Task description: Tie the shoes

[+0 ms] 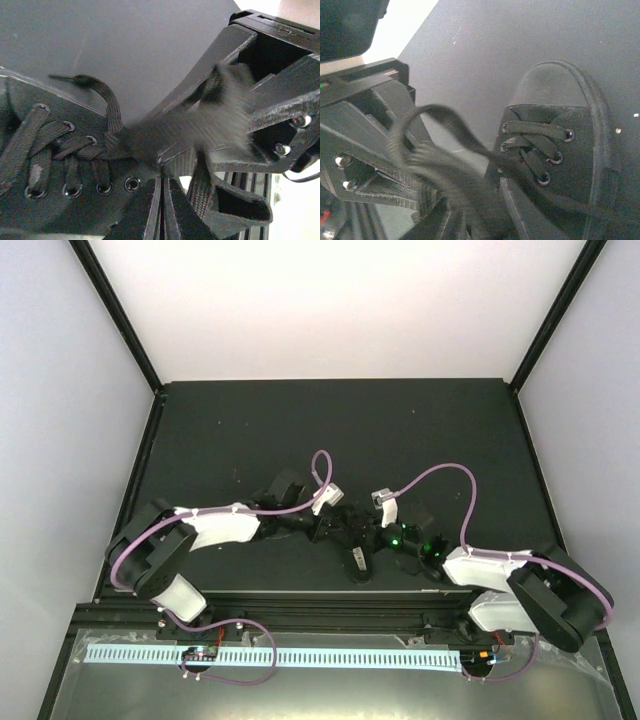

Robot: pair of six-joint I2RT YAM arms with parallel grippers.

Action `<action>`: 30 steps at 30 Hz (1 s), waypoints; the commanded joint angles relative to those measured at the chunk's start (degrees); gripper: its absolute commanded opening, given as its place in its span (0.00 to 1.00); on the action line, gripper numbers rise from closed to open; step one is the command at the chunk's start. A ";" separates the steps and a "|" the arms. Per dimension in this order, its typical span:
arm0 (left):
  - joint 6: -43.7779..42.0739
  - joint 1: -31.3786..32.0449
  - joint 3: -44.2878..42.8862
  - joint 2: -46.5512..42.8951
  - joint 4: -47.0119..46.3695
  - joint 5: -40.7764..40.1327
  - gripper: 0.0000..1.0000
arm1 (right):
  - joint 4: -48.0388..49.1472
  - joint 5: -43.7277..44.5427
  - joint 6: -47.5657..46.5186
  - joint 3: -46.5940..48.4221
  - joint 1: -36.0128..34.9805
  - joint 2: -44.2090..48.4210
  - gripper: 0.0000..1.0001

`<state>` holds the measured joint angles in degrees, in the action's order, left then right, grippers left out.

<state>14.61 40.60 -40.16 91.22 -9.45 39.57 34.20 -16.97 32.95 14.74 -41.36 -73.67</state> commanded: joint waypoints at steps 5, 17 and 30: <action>1.04 -0.08 3.54 -9.02 -3.73 -7.24 0.02 | -8.08 4.12 -1.43 -2.41 0.20 11.48 0.61; -0.14 -0.33 4.78 -14.36 0.32 -14.16 0.02 | -25.38 11.26 -2.25 -5.69 1.55 37.27 0.91; -0.37 -1.37 6.66 -21.49 4.71 -21.48 0.01 | -33.52 8.31 -0.12 -2.28 1.74 38.37 0.89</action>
<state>15.05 40.05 -34.15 71.33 -7.20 21.58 1.72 -6.57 30.98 10.04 -39.99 -37.60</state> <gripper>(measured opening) 0.018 0.884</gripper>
